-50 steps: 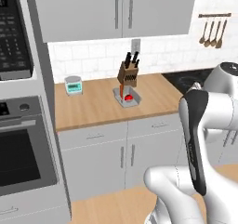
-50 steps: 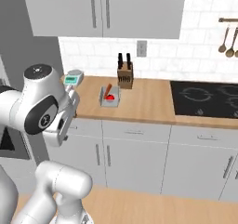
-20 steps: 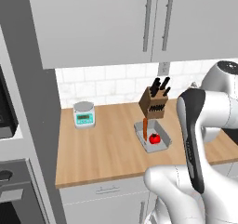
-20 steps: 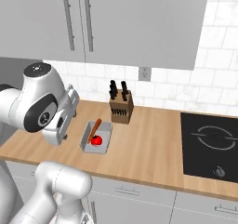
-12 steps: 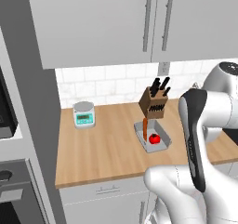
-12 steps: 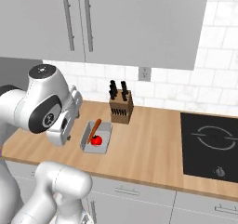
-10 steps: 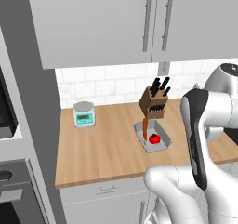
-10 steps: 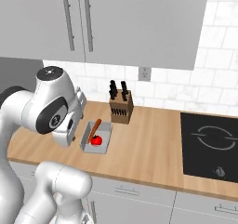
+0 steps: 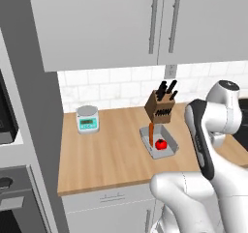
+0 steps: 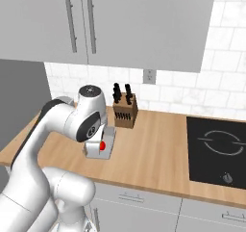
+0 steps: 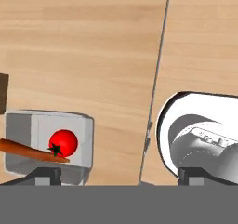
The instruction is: Take the meat container that has the steak and place it on the second highest rack of the freezer. Then take the vegetable container that has the tomato and carrot and place it on the highest rack of the freezer.
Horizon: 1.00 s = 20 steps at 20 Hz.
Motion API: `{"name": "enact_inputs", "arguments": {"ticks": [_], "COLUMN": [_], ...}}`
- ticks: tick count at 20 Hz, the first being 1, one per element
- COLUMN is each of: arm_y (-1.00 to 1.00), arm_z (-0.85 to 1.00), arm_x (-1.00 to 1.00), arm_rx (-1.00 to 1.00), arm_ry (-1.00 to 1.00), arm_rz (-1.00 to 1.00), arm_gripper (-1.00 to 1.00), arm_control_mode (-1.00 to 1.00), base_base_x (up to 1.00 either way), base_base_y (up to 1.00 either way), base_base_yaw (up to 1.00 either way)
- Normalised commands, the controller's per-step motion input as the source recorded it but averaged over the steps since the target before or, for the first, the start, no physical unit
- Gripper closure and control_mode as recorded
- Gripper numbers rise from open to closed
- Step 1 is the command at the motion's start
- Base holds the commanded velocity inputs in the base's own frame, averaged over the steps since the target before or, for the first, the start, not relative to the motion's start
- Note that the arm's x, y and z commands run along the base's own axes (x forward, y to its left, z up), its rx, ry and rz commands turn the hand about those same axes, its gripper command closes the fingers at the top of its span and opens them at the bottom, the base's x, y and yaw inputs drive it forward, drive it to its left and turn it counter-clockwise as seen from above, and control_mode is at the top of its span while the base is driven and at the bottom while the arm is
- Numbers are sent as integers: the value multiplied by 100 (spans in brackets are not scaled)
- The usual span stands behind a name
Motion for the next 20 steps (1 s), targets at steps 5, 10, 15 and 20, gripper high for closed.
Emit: {"name": "enact_inputs", "arguments": {"ticks": [5, 10, 15, 20], "arm_y": [9, 18, 0, 0], "arm_z": [-78, -53, -36, -44], "arm_x": [53, 71, 47, 29], "arm_rx": [0, 0, 0, 0], "arm_ry": [10, 17, 12, 8], "arm_rz": [19, 8, 5, 3], "arm_gripper": [-100, -100, -100, -100], "arm_control_mode": [-100, -100, -100, -100], "base_base_x": [0, 0, 0, 0], "base_base_y": [0, 0, 0, 0], "base_base_yaw": [0, 0, 0, 0]}}
